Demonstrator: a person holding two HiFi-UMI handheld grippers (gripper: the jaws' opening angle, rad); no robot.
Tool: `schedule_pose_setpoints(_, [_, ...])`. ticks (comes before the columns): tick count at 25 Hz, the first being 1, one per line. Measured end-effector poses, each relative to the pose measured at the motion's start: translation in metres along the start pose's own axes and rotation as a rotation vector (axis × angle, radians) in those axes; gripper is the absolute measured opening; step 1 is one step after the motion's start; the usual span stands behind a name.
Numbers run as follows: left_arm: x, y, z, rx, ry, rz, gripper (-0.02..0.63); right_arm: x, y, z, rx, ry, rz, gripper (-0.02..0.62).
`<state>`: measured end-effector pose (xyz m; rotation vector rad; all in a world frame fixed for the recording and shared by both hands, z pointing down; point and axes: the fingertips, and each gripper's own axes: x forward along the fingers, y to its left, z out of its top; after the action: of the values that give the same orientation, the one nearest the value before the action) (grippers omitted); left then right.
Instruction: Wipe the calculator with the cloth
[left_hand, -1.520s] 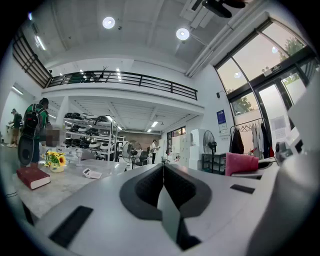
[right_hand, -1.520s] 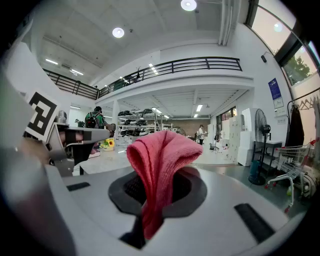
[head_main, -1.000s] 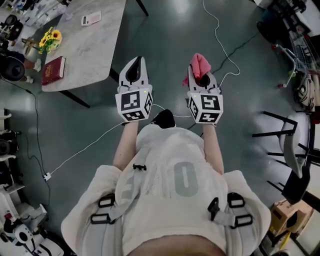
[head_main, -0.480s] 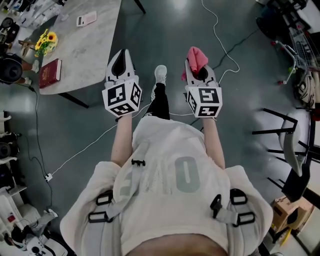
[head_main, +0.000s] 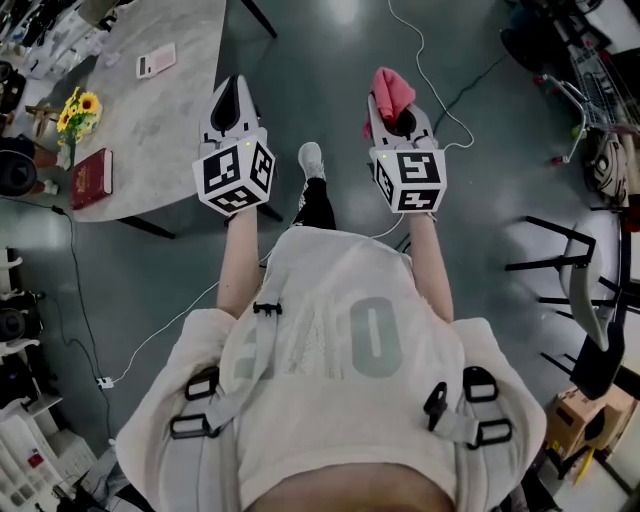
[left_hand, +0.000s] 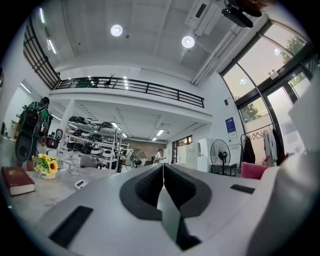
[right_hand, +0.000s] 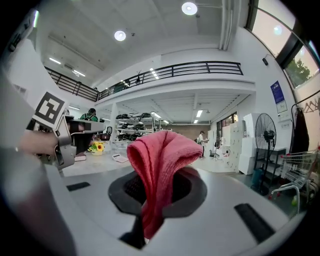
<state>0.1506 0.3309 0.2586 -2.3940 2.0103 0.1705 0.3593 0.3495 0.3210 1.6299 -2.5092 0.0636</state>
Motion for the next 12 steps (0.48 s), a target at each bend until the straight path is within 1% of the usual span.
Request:
schedule_pose_setpoints(3, [0.035, 0.010, -0.003, -0.002, 0.008, -0.001, 0.021, 0.031, -0.008, 0.004, -0.007, 0.008, 0.004, 0.044])
schedule_pose_setpoints(7, [0.092, 0.029, -0.014, 0.007, 0.044, -0.007, 0.021, 0.081, -0.013, 0.003, 0.005, 0.035, 0.027, 0.045])
schedule_pose_setpoints(10, [0.138, 0.045, -0.028, -0.016, 0.074, -0.002, 0.021, 0.126, -0.021, 0.001, 0.031, 0.059, 0.041, 0.046])
schedule_pose_setpoints(12, [0.171, 0.055, -0.037, -0.016, 0.090, -0.010, 0.021, 0.161, -0.029, 0.000, 0.054, 0.081, 0.044, 0.046])
